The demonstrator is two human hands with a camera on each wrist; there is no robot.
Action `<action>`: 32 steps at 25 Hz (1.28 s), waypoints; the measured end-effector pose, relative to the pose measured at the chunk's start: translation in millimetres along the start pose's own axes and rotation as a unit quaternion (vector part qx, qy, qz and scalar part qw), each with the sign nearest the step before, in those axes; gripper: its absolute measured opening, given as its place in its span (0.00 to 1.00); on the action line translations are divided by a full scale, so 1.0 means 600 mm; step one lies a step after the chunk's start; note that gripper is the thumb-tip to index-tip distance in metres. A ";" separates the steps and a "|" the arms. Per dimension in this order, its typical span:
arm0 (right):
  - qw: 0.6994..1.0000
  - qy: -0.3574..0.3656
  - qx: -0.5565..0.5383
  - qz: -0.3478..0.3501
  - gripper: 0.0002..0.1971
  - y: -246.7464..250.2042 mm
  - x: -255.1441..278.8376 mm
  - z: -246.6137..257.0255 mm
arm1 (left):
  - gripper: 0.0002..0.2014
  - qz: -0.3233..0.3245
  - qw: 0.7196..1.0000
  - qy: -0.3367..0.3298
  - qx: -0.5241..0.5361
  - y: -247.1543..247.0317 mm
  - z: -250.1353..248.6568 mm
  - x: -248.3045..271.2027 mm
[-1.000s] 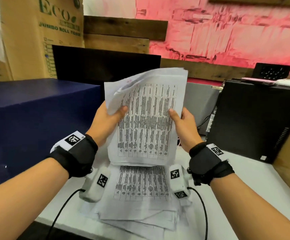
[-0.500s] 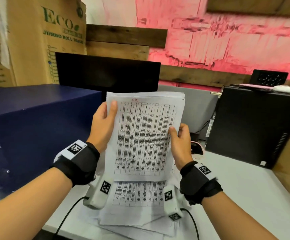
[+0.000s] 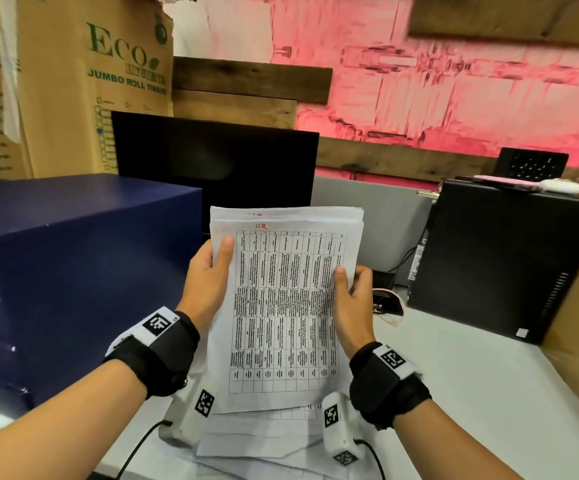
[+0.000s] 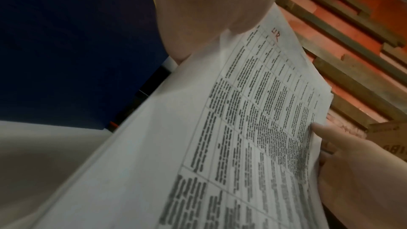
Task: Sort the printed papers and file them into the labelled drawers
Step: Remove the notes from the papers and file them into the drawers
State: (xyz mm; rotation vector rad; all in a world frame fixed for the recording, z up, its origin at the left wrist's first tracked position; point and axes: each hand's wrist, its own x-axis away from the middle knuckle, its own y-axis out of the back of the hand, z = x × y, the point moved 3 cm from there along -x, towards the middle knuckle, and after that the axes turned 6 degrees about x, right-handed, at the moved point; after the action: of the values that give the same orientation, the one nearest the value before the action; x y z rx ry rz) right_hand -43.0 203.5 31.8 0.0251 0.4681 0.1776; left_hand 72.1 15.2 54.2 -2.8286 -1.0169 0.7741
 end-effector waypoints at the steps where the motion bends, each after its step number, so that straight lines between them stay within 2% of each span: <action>1: 1.000 0.010 0.002 -0.004 0.09 0.000 -0.003 0.008 | 0.17 -0.009 1.000 -0.008 -0.002 -0.001 -0.007 -0.004; 4: 0.997 0.054 0.014 -0.044 0.11 -0.001 -0.020 0.038 | 0.17 -0.029 0.998 -0.052 -0.003 -0.008 -0.043 -0.024; 6: 0.996 0.060 0.012 -0.061 0.11 -0.001 -0.029 0.047 | 0.18 -0.010 0.997 -0.070 0.006 -0.012 -0.053 -0.036; 10: 0.999 0.028 0.010 -0.032 0.11 0.004 -0.012 0.015 | 0.23 0.054 0.997 -0.002 -0.051 0.002 -0.001 -0.017; 13: 1.000 -0.005 0.014 0.001 0.11 0.009 0.000 -0.013 | 0.20 0.050 0.996 0.041 -0.066 0.009 0.029 0.008; 17: 1.000 0.016 0.008 -0.011 0.10 0.006 -0.006 0.008 | 0.16 0.028 0.999 0.041 -0.019 0.003 0.016 0.006; 20: 0.998 0.052 -0.002 -0.036 0.10 0.006 -0.021 0.032 | 0.13 -0.005 1.000 0.003 -0.004 -0.005 -0.018 -0.008; 23: 0.998 0.049 0.013 0.022 0.11 0.010 -0.030 0.031 | 0.11 -0.027 0.999 -0.017 0.027 0.004 -0.036 -0.023; 26: 0.990 -0.005 0.056 0.128 0.12 0.010 -0.033 -0.003 | 0.15 -0.060 0.993 0.022 0.103 0.022 -0.020 -0.029; 30: 0.990 0.001 0.043 0.132 0.08 0.014 -0.033 -0.022 | 0.16 -0.017 0.989 0.119 0.087 0.023 0.010 -0.023; 32: 0.988 0.020 0.070 0.138 0.06 0.018 -0.031 -0.018 | 0.18 -0.018 0.990 0.131 0.053 0.031 0.016 -0.023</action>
State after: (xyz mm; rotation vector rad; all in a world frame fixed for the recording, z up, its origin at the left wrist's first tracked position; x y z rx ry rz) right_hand -66.3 210.9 31.3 0.2248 0.5155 0.4171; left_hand 69.2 -9.3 48.2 -2.7201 -0.9519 0.4250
